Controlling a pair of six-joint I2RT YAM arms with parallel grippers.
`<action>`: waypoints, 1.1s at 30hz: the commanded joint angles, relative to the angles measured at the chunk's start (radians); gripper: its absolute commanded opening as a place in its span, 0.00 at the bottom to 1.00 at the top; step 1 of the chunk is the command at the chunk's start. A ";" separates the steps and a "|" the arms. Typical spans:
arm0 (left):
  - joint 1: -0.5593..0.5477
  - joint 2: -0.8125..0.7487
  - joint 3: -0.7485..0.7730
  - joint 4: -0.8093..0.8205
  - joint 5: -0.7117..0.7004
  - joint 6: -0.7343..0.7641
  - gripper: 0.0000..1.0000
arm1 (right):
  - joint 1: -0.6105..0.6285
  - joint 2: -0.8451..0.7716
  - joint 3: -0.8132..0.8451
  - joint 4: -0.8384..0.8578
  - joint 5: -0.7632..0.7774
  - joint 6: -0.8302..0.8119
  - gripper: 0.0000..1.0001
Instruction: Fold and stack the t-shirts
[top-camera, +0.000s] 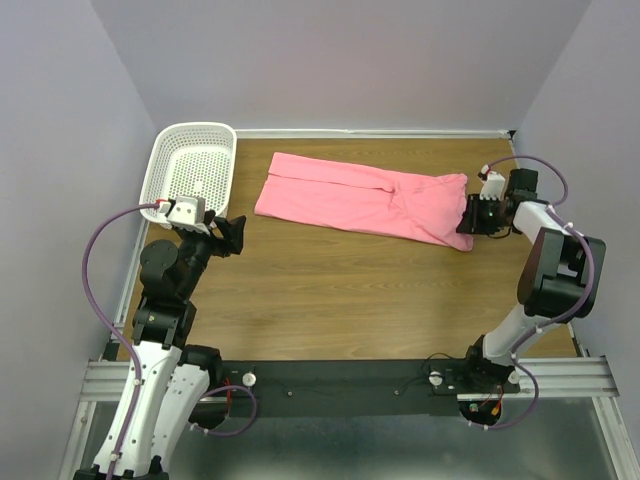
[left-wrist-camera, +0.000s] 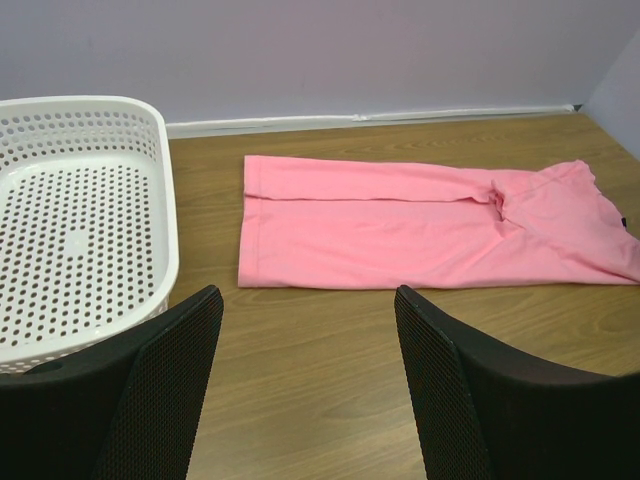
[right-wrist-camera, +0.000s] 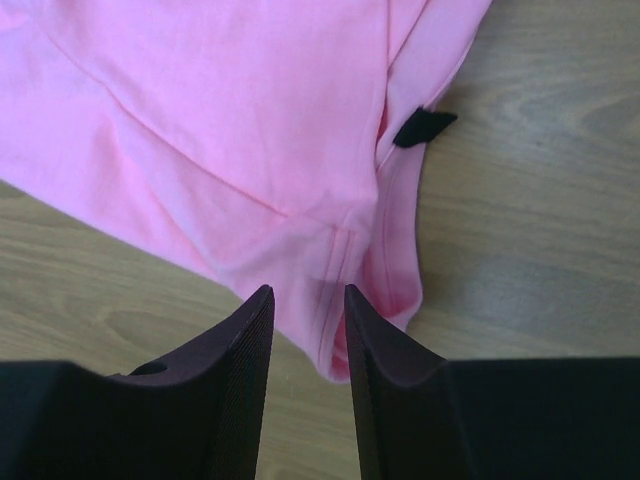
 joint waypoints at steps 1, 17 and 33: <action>0.003 0.001 -0.009 0.024 0.034 0.013 0.78 | -0.012 -0.088 -0.047 -0.030 0.011 -0.032 0.41; 0.003 -0.008 -0.011 0.026 0.035 0.013 0.78 | -0.023 -0.075 -0.093 -0.041 0.048 -0.057 0.32; 0.002 -0.012 -0.011 0.024 0.035 0.013 0.78 | -0.030 -0.032 -0.086 -0.060 0.013 -0.060 0.20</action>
